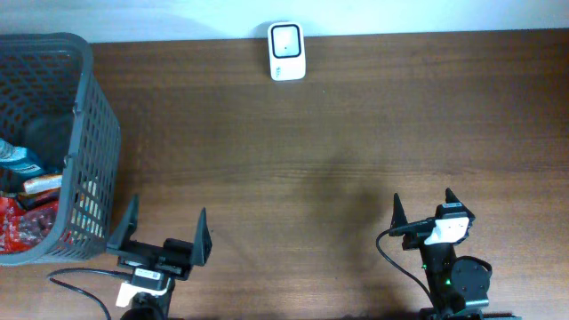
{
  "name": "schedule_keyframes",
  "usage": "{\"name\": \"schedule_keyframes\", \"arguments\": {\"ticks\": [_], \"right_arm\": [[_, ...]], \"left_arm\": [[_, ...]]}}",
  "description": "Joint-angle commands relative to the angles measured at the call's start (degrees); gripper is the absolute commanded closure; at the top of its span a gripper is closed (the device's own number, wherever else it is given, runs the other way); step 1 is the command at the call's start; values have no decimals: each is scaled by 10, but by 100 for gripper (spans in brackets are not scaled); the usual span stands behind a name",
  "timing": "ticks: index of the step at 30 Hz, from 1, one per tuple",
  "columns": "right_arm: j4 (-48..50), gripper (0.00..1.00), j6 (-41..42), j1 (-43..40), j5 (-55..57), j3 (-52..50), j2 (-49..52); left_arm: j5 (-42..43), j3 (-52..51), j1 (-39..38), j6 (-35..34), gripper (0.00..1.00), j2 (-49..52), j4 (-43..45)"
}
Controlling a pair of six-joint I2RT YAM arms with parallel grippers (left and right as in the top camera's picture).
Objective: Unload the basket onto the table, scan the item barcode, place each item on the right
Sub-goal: 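Move the left gripper over the grey basket and lower inside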
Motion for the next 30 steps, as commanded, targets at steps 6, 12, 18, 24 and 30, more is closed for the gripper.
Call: {"name": "schedule_keyframes", "arguments": {"ticks": [6,12,18,24,30], "right_arm": [[-2,2,2,4,3,-5,-3],[-2,2,2,4,3,-5,-3],[-2,2,2,4,3,-5,-3],[-2,2,2,4,3,-5,-3],[-2,2,2,4,3,-5,-3]], "left_arm": [[58,92,-2,23,1,17,-103],[68,274,-2,63,1,147,-301],[210,360,-2,63,1,265,-353],[197,419,-2,75,1,287,-363],[236,684,-2,108,1,475,-679]]}}
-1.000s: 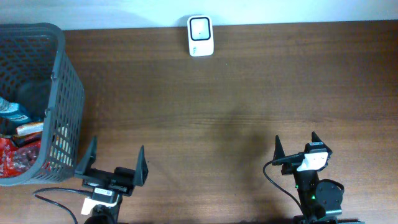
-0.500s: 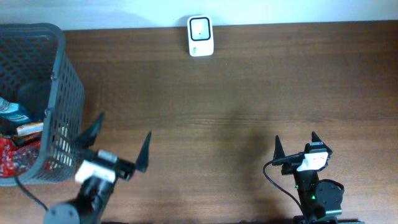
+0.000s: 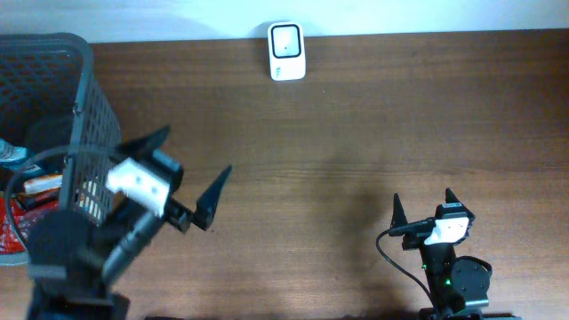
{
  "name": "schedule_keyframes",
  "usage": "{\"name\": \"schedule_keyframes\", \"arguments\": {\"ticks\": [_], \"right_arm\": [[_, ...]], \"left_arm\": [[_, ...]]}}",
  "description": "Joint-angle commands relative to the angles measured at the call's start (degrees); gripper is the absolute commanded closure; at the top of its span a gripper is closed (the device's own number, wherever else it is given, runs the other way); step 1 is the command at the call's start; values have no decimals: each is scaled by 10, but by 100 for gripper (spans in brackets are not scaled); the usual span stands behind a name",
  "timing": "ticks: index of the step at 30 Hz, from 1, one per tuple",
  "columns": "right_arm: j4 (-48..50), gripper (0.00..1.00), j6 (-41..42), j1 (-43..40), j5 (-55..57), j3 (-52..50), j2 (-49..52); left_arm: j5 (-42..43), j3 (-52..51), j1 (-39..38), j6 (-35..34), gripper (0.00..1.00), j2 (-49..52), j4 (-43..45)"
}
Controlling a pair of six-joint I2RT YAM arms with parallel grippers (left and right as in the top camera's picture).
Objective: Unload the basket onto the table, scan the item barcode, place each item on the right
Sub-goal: 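Move the left gripper over the grey basket and lower inside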
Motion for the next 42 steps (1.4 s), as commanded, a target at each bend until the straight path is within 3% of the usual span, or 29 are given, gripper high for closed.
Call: {"name": "schedule_keyframes", "arguments": {"ticks": [1,7,10,13,18,20,29,33,42], "right_arm": [[-2,2,2,3,3,-5,-3],[-2,2,2,3,3,-5,-3],[-2,2,2,3,3,-5,-3],[-2,2,2,3,3,-5,-3],[-2,2,2,3,3,-5,-3],[-2,2,2,3,3,-5,-3],[-2,2,2,3,3,-5,-3],[-2,2,2,4,3,-5,-3],[-2,2,2,3,3,-4,-3]], "left_arm": [[73,81,-1,27,1,74,-47],[-28,124,-1,-37,1,116,-81],[-89,250,-1,-35,1,186,-227],[-65,355,-1,-6,1,254,-339],[-60,359,-1,-13,1,268,-342],[-109,378,-1,-59,1,276,-345],[-249,647,-1,-75,1,398,-501],[-248,683,60,-99,1,400,-475],[-246,691,285,-144,1,424,-434]]}}
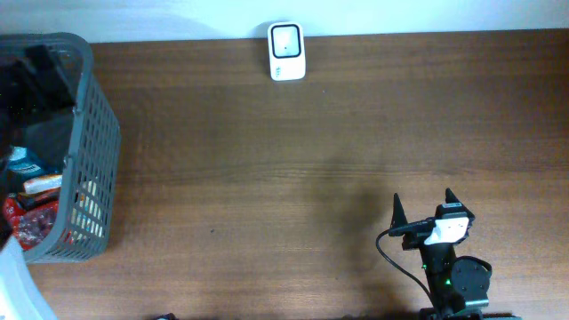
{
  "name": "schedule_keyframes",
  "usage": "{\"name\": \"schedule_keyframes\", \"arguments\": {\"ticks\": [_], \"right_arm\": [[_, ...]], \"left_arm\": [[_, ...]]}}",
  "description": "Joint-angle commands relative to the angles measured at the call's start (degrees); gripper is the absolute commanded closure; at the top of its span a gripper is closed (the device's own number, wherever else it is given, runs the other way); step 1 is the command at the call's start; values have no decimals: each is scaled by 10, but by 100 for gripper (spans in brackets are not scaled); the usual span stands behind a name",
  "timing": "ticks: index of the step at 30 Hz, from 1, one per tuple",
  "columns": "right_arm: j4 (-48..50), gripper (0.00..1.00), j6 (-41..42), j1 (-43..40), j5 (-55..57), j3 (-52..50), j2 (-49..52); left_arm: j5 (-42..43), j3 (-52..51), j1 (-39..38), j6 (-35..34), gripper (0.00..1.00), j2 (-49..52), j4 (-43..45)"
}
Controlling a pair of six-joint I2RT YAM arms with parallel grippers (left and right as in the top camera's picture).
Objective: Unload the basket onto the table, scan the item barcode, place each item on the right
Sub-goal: 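Move the left gripper over the grey basket and lower inside, then grasp the teal mouthwash bottle in the basket with the left gripper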
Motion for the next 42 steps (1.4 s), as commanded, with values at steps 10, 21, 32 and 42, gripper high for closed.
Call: {"name": "schedule_keyframes", "arguments": {"ticks": [10,21,32,42], "right_arm": [[-2,2,2,3,3,-5,-4],[-2,2,2,3,3,-5,-4],[-2,2,2,3,3,-5,-4],[-2,2,2,3,3,-4,-4]], "left_arm": [[-3,9,189,-112,1,98,33],[-2,8,202,-112,1,152,5],[-4,7,202,-112,1,210,-17],[-3,7,202,-112,1,214,-27]]}}
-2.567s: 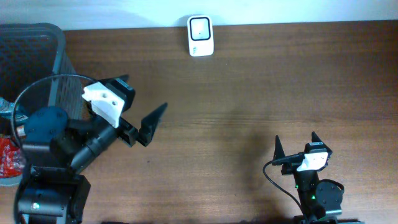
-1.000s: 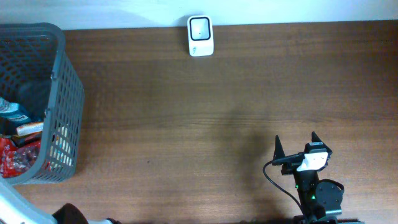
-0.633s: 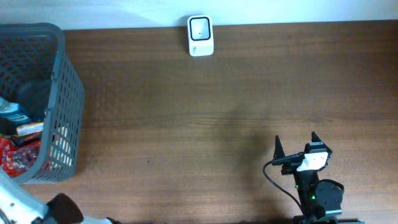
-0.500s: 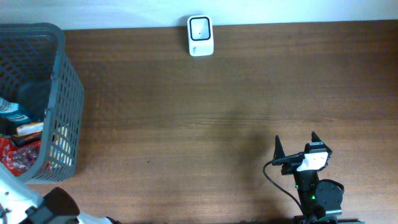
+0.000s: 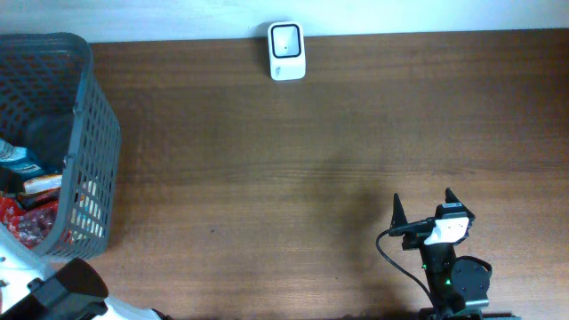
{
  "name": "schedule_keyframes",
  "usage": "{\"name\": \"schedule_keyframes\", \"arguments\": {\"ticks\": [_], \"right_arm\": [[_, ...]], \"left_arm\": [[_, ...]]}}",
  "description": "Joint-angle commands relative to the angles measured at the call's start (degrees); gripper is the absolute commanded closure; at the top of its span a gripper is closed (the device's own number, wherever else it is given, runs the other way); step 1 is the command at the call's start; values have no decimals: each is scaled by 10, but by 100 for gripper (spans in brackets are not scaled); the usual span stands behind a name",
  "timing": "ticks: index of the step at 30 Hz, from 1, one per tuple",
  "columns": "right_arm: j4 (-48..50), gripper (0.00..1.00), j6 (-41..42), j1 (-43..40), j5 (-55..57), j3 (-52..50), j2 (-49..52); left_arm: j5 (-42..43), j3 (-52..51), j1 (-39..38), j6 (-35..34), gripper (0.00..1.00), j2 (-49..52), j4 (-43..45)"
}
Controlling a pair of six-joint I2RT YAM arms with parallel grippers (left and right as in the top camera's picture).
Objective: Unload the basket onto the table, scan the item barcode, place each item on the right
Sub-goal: 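Grasp the teal mouthwash bottle in the basket with the left gripper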
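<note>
The white barcode scanner [image 5: 286, 52] stands at the far edge of the table. On the left, a grey mesh basket [image 5: 89, 133] holds several packaged items, among them a blue packet [image 5: 18, 160] and a red packet [image 5: 25, 224]. Of my left arm only black and white links [image 5: 62, 298] show at the bottom left corner; its gripper is out of view. My right gripper [image 5: 422, 206] rests at the front right, open, fingers pointing toward the far edge, holding nothing.
The brown wooden table [image 5: 311, 160] runs from the basket to the right edge. A pale wall strip lies behind the scanner. A black cable loops beside the right arm's base [image 5: 458, 280].
A dark part of my left arm covered the basket's far left corner; now that corner is uncovered and the arm's links show at the bottom left. The right arm has not moved.
My left gripper stood open at the table's front, beside the basket. Then it was raised, still open, by the basket's right wall. Then the arm loomed over the basket's far left corner. Now only its links show at the bottom left. The right gripper stayed open in place.
</note>
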Motion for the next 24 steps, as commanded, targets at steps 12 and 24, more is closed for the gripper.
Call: {"name": "schedule_keyframes", "arguments": {"ticks": [12,24], "right_arm": [[-2,2,2,3,3,-5,-4],[-2,2,2,3,3,-5,-4]], "left_arm": [[0,6,3,-7,1,27,-12],[0,6,3,-8,1,27,-16]]}}
